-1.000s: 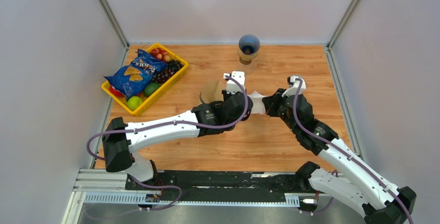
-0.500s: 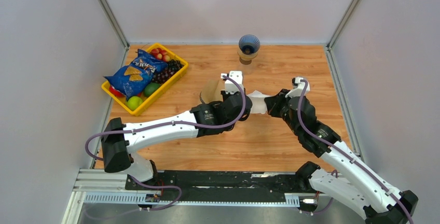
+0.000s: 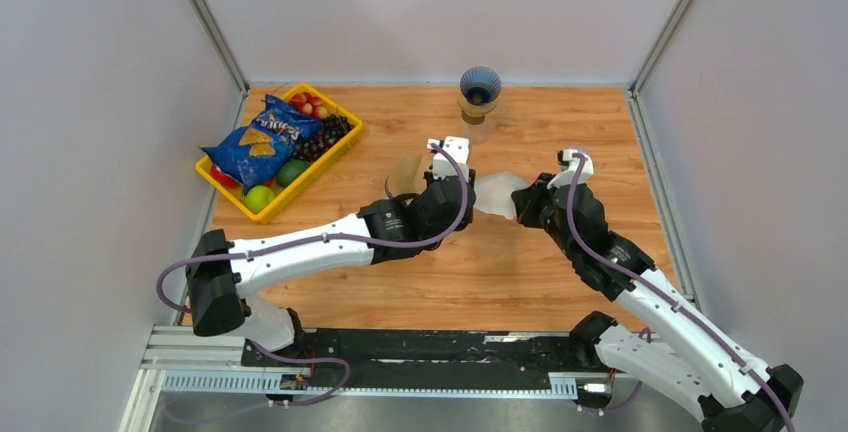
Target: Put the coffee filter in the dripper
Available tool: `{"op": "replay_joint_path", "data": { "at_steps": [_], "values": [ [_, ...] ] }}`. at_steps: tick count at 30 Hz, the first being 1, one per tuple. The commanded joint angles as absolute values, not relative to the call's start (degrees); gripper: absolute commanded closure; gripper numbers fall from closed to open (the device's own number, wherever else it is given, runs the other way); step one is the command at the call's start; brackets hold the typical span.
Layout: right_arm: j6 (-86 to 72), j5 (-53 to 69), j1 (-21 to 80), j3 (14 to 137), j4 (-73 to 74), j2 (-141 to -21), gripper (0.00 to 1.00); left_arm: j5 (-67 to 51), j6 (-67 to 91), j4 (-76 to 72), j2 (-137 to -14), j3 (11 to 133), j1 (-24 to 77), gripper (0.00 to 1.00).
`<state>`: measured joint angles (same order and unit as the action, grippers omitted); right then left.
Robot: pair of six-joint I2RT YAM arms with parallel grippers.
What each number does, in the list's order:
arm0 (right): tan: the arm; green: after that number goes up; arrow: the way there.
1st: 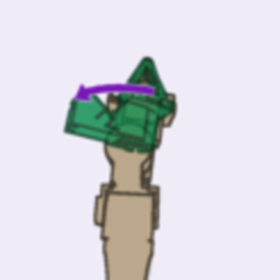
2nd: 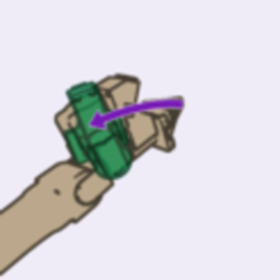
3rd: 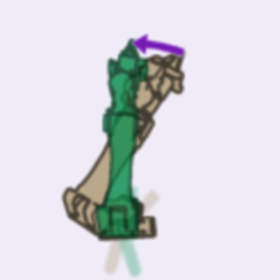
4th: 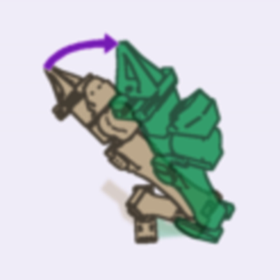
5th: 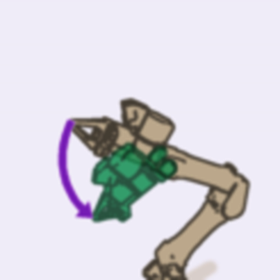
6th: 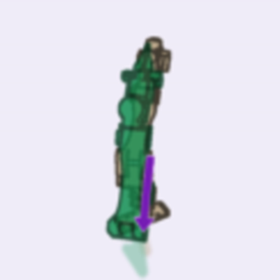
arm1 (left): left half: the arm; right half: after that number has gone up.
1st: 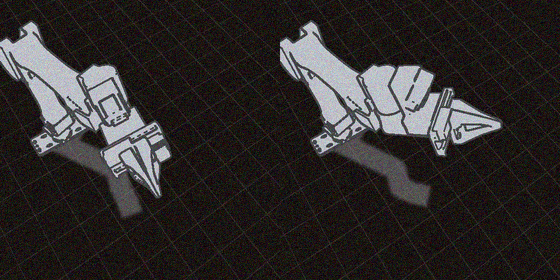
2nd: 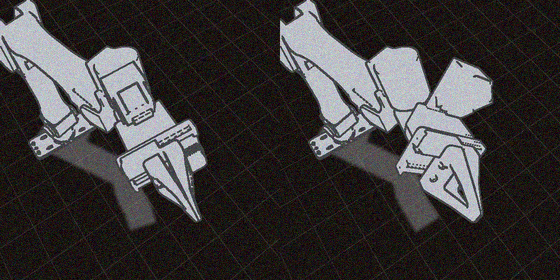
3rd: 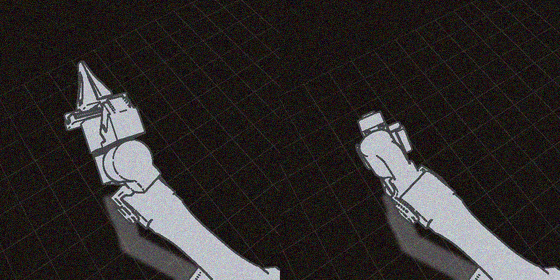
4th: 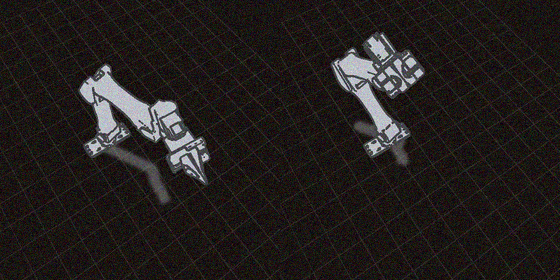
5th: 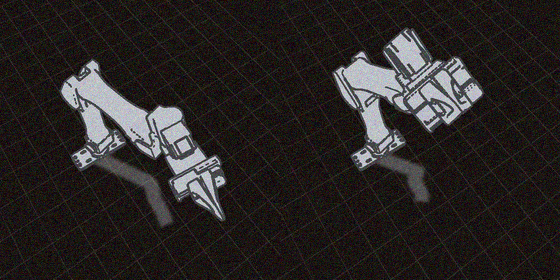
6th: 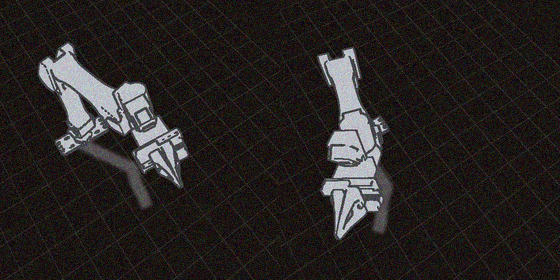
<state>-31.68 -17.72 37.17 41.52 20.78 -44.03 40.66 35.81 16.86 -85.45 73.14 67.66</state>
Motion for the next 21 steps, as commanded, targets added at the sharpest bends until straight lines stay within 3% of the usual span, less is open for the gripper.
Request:
{"op": "replay_joint_path", "data": {
  "at_steps": [1, 5, 8, 16, 21],
  "values": [
    [-30.32, -19.14, 36.8, 43.52, 21.12, -44.31, 1.0, 35.8, 30.12, 12.89, -82.21, 72.39, 67.32, 0.51],
    [-30.15, -19.81, 36.83, 43.95, 21.22, -44.71, 1.0, 32.16, 27.21, 11.49, -80.46, 71.7, 67.32, 0.2],
    [-30.08, -20.31, 36.83, 44.31, 21.33, -45.35, 1.0, 26.32, 25.03, 8.67, -78.61, 70.47, 67.28, 0.03],
    [-28.48, -22.83, 36.35, 48.23, 21.45, -48.06, 1.0, 15.73, 20.84, 6.05, -71.65, 69.03, 67.32, 0.0],
    [-26.54, -23.31, 34.76, 54.04, 21.45, -50.87, 1.0, 22.12, 19.37, 6.48, -65.96, 67.53, 67.33, 0.0]
  ]
}}
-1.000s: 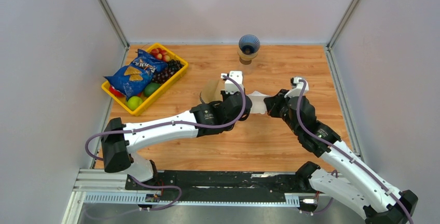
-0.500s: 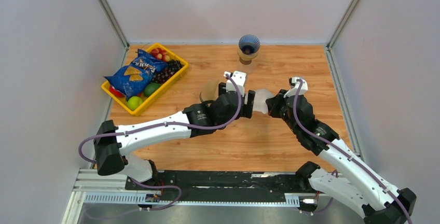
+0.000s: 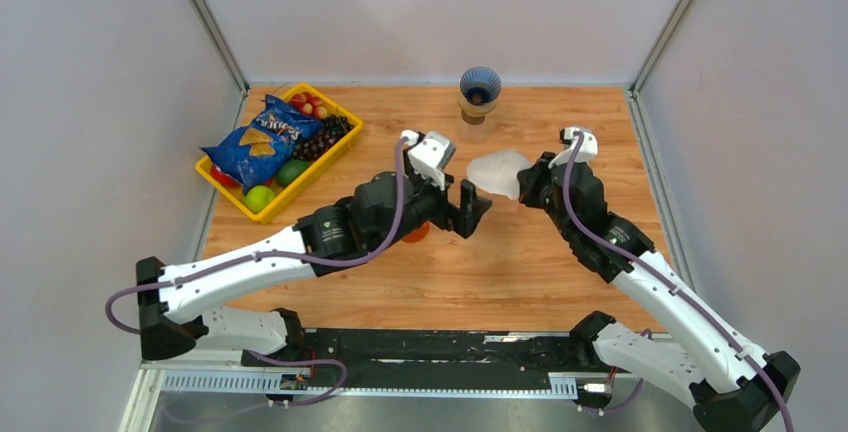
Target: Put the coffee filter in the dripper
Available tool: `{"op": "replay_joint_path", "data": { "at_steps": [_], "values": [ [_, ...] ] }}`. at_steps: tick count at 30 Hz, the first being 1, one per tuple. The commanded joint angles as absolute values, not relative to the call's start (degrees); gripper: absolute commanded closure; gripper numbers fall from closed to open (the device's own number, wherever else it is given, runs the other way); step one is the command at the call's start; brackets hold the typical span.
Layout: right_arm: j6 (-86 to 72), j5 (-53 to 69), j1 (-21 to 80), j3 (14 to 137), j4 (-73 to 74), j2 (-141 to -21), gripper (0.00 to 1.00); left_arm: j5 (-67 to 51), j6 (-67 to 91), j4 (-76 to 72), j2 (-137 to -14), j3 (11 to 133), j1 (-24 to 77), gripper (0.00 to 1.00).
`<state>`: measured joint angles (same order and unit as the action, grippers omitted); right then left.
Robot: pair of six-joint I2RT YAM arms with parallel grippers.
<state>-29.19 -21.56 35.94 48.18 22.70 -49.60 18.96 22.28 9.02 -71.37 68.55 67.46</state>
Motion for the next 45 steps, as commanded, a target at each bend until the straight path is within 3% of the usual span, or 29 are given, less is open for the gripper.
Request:
{"op": "replay_joint_path", "data": {
  "at_steps": [1, 6, 10, 15, 19, 31, 45],
  "values": [
    [-26.08, -23.08, 34.56, 55.09, 21.45, -51.5, 1.0, 23.85, 19.24, 6.71, -64.11, 66.74, 67.33, 0.0],
    [-23.54, -21.76, 32.86, 63.22, 21.12, -57.41, 1.0, 35.25, 20.67, 9.15, -58.27, 63.04, 65.12, 0.0],
    [-21.95, -18.18, 30.31, 70.4, 20.81, -64.31, 1.0, 39.6, 26.68, 15.42, -54.2, 60.58, 57.09, 0.0],
    [-20.94, -9.73, 25.65, 79.52, 20.39, -74.98, 1.0, 38.19, 34.99, 21.13, -49.4, 55.42, 40.83, 0.0],
    [-20.35, -6.81, 22.65, 85.46, 19.98, -83.38, 1.0, 35.5, 37.85, 22.36, -47.73, 51.25, 33.66, 0.0],
    [-17.49, -3.39, 17.95, 101.42, 19.36, -104.95, 0.98, 35.37, 36.03, 22.23, -47.46, 46.55, 32.11, 0.0],
    [-15.97, -4.04, 17.41, 105.09, 19.42, -109.98, 0.79, 34.48, 34.89, 21.44, -47.09, 45.44, 32.1, 0.0]
  ]
}}
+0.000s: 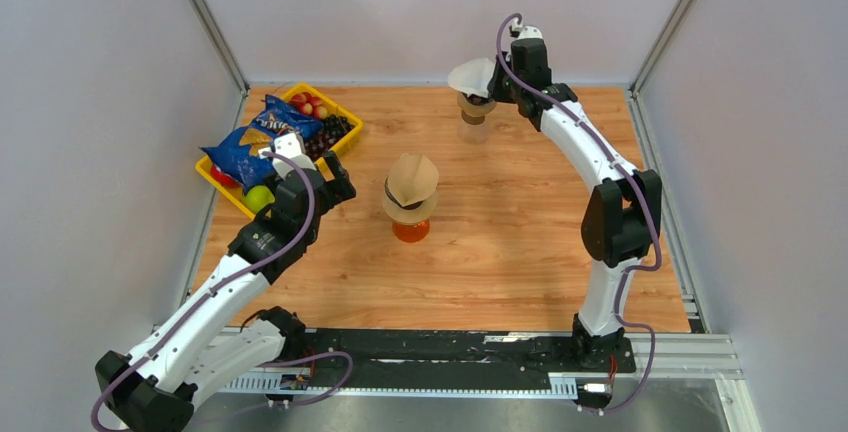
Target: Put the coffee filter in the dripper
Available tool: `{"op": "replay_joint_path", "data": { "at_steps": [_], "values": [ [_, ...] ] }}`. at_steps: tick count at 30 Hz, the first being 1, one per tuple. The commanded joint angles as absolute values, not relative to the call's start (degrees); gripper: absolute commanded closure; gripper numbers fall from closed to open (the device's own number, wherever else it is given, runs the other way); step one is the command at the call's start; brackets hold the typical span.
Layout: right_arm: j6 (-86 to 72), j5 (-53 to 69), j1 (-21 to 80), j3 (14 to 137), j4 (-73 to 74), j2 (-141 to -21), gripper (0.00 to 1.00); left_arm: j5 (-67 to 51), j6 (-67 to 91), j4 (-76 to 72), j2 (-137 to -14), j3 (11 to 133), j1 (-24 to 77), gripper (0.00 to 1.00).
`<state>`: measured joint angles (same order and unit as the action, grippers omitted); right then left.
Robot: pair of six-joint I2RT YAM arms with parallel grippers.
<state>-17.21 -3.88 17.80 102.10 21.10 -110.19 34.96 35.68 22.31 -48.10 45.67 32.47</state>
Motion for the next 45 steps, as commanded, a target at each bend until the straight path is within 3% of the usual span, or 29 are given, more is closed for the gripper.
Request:
{"op": "replay_joint_path", "data": {
  "at_steps": [1, 14, 25, 29, 33, 36, 41, 45],
  "values": [
    [-15.96, -4.23, 17.4, 105.07, 19.35, -109.77, 0.76, 34.38, 34.85, 21.4, -47.01, 45.44, 32.09, 0.0],
    [-13.38, -6.72, 17.33, 104.16, 19.44, -105.62, 0.53, 33.12, 34.79, 21.16, -46.59, 45.3, 32.08, 0.0],
    [-12.13, -6.42, 17.39, 104.81, 19.5, -102.07, 0.47, 33.16, 34.55, 21.18, -45.68, 44.94, 32.12, 0.0],
    [-12.8, -5.6, 17.77, 103.1, 20.22, -98.99, 0.48, 33.58, 34.67, 21.21, -45.41, 44.71, 32.08, 0.0],
    [-12.04, -5.82, 19.41, 102.08, 21.18, -98.33, 0.59, 33.82, 34.82, 20.89, -45.4, 44.34, 32.1, 0.0],
    [-11.6, -6.02, 20.4, 103.18, 21.49, -99.87, 0.61, 33.84, 34.84, 20.9, -45.61, 44.34, 32.13, 0.0],
    [-11.57, -5.88, 20.87, 105.86, 23.02, -103.64, 0.73, 34.42, 34.9, 21.42, -45.26, 44.31, 32.08, 0.0],
    [-10.89, -6.6, 21.12, 107.01, 23.14, -105.86, 0.74, 34.74, 34.95, 21.49, -45.03, 44.28, 32.08, 0.0]
  ]
}}
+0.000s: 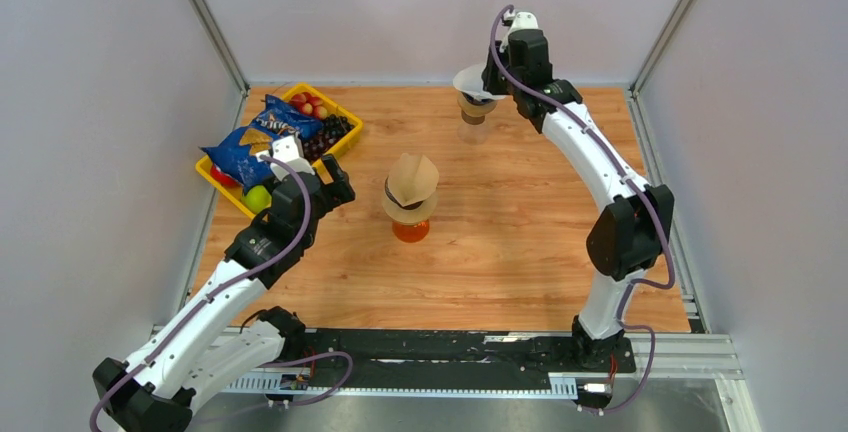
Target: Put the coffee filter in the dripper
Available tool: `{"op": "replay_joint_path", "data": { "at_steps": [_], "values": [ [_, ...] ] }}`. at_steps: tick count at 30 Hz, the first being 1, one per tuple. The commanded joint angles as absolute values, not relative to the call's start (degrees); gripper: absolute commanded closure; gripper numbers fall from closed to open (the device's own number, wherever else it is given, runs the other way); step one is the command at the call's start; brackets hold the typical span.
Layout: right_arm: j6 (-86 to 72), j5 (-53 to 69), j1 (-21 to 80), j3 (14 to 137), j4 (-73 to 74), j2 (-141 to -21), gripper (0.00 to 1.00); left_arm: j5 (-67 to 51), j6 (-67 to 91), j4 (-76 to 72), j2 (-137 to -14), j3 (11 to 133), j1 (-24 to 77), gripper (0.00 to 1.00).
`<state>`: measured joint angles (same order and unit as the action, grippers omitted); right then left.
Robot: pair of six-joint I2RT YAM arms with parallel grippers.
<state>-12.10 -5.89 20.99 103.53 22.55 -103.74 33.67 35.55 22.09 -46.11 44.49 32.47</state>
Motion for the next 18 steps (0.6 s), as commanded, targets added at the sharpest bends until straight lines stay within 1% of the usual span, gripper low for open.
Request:
{"op": "replay_joint_path", "data": {
  "at_steps": [1, 8, 13, 18],
  "values": [
    [-10.59, -6.89, 21.13, 107.76, 23.13, -106.69, 0.75, 34.61, 34.95, 21.48, -45.07, 44.31, 32.08, 0.0],
    [-6.91, -7.66, 21.2, 113.71, 25.74, -113.89, 0.78, 34.87, 34.93, 21.38, -45.2, 44.14, 32.09, 0.0],
    [-5.64, -8.54, 21.23, 116.32, 27.39, -116.47, 0.78, 34.9, 34.74, 21.27, -45.57, 44.13, 32.08, 0.0],
    [-3.15, -5.45, 21.2, 118.96, 28.26, -119.37, 0.78, 34.91, 34.77, 21.26, -45.96, 44.17, 32.1, 0.0]
  ]
}}
